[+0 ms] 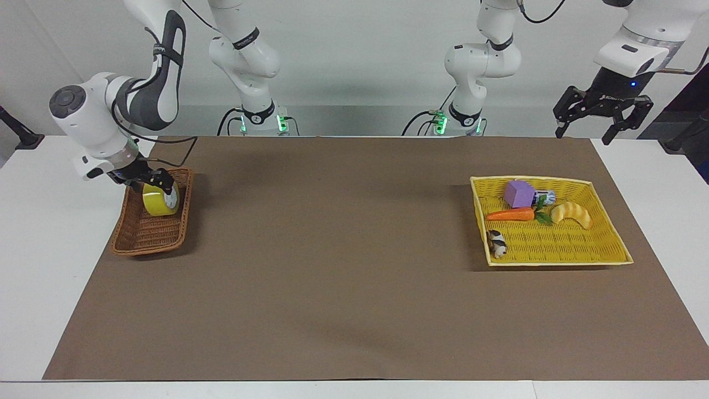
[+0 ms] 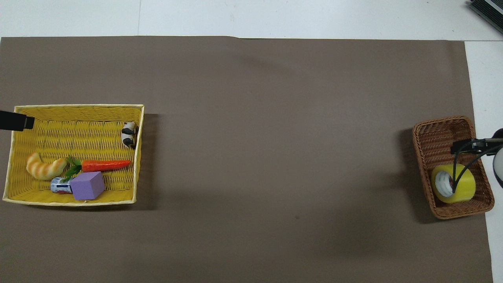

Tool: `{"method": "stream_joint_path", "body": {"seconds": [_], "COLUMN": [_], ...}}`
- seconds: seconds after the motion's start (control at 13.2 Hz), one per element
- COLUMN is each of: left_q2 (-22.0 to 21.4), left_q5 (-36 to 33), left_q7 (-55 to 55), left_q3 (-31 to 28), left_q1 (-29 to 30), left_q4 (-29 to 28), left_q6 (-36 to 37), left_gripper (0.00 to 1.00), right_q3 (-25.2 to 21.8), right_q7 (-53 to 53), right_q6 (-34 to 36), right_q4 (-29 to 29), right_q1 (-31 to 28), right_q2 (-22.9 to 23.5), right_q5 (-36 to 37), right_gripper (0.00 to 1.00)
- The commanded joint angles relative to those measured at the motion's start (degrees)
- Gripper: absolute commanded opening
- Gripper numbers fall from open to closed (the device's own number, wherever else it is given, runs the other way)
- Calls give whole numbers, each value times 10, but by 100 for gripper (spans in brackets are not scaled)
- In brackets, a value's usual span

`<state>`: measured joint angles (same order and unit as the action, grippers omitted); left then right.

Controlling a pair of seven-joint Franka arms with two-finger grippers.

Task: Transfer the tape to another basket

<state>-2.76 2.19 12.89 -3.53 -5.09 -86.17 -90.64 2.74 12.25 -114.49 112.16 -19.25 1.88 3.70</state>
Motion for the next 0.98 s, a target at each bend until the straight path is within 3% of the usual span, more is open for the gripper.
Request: {"method": "stream_joint_path", "body": {"seconds": [0.0, 0.53, 0.91], "left_q2": [-7, -7, -7], "left_q5": [-9, -9, -9], "left_q7": [4, 3, 3], "left_q3": [4, 4, 4], "left_q1": [4, 4, 4], "left_q4": [-3, -3, -4], "left_q6": [7, 6, 6], "left_gripper": [100, 100, 100], "right_q3": [2, 2, 16], "right_q7": [-16, -148, -161], "right_q6": [21, 123, 198], "right_q4": [-33, -146, -203], "right_q1": [25, 109, 130], "right_q2": [-2, -4, -7], "right_q5": [10, 3, -7], "right_gripper": [100, 100, 100]}}
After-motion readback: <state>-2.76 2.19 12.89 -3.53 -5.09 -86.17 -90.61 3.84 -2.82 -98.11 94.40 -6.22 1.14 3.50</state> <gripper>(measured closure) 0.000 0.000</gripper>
